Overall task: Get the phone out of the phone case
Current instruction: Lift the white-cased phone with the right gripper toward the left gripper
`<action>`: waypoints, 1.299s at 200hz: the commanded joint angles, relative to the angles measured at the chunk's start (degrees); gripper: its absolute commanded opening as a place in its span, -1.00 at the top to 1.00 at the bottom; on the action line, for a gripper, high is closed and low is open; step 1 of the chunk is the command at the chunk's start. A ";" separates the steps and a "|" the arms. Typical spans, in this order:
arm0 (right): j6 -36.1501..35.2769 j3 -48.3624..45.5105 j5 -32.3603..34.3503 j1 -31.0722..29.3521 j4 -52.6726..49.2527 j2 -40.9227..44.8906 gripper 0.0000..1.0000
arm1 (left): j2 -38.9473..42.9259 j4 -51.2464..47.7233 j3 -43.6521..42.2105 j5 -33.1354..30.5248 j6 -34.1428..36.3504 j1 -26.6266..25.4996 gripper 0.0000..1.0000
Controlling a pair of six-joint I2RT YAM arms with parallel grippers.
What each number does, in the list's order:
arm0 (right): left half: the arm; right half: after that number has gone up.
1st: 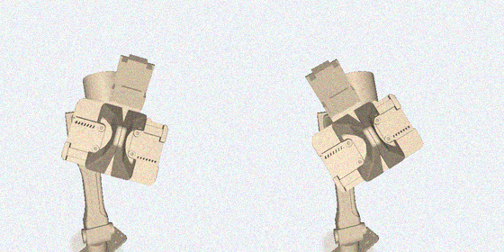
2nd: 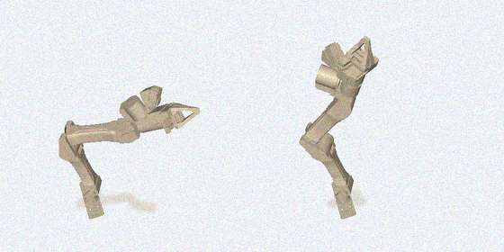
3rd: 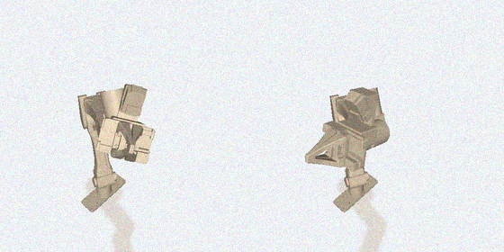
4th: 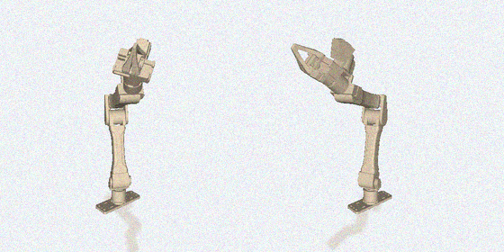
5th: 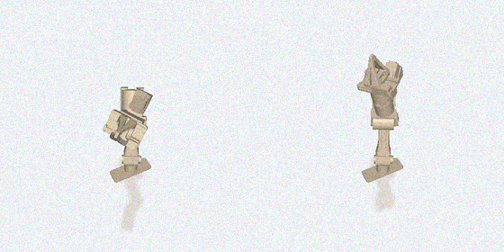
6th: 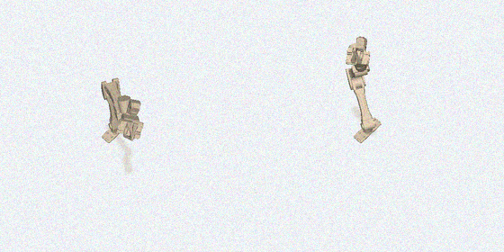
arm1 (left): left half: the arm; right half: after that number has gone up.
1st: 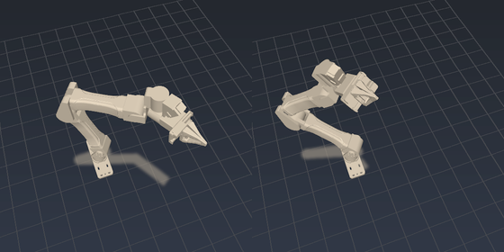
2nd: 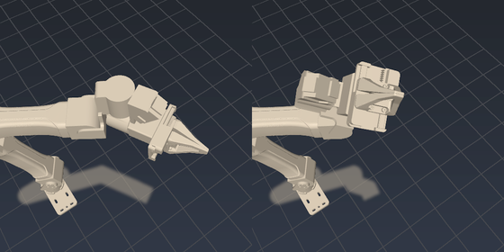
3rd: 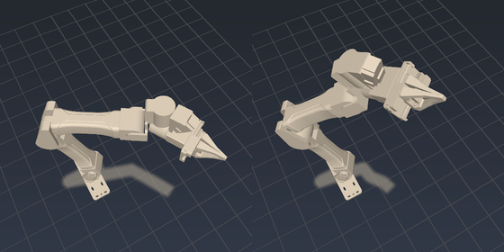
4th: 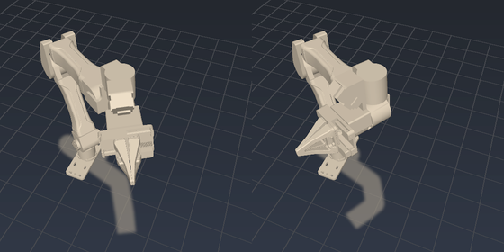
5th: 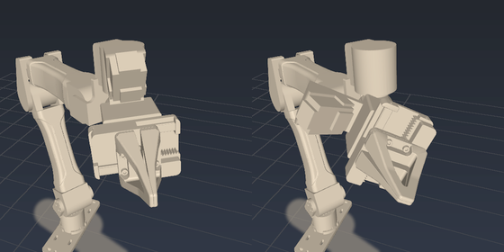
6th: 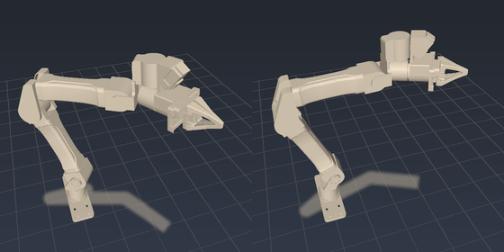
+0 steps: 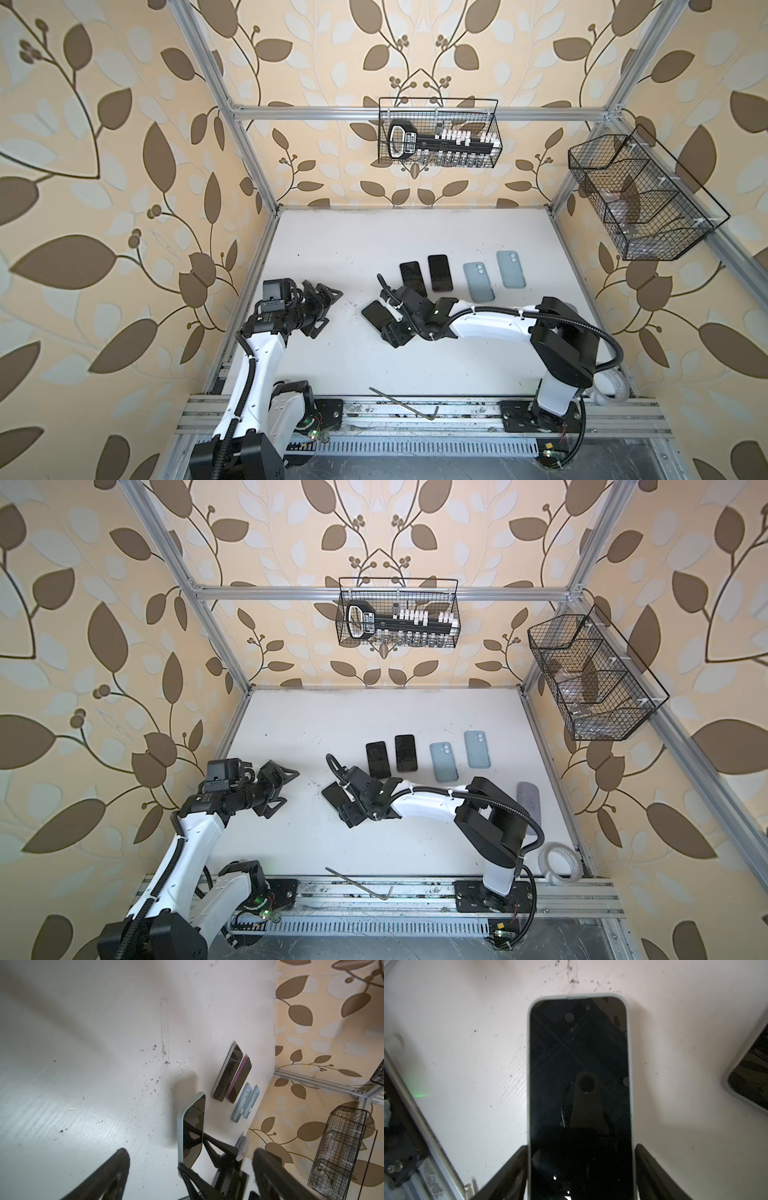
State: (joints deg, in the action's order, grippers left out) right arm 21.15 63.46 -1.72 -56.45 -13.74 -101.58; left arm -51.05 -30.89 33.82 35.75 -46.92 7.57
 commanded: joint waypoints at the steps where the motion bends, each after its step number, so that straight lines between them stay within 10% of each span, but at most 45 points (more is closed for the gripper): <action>1: 1.44 -1.12 -4.29 1.50 4.20 3.33 -0.21 | -0.28 9.75 -1.61 0.05 -3.64 -6.07 -0.84; 62: 5.53 -4.52 -12.12 5.53 8.37 8.22 -0.21 | -8.49 26.76 -2.69 -2.89 -7.31 -18.74 -0.61; 260: 11.20 -6.77 -21.26 8.70 14.08 10.62 -0.21 | -11.00 37.40 -2.69 -1.99 -11.03 -22.50 0.57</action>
State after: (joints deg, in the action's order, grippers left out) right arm 31.53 56.73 -20.80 -48.18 -3.64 -90.83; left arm -63.53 4.32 31.38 32.97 -58.39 -14.02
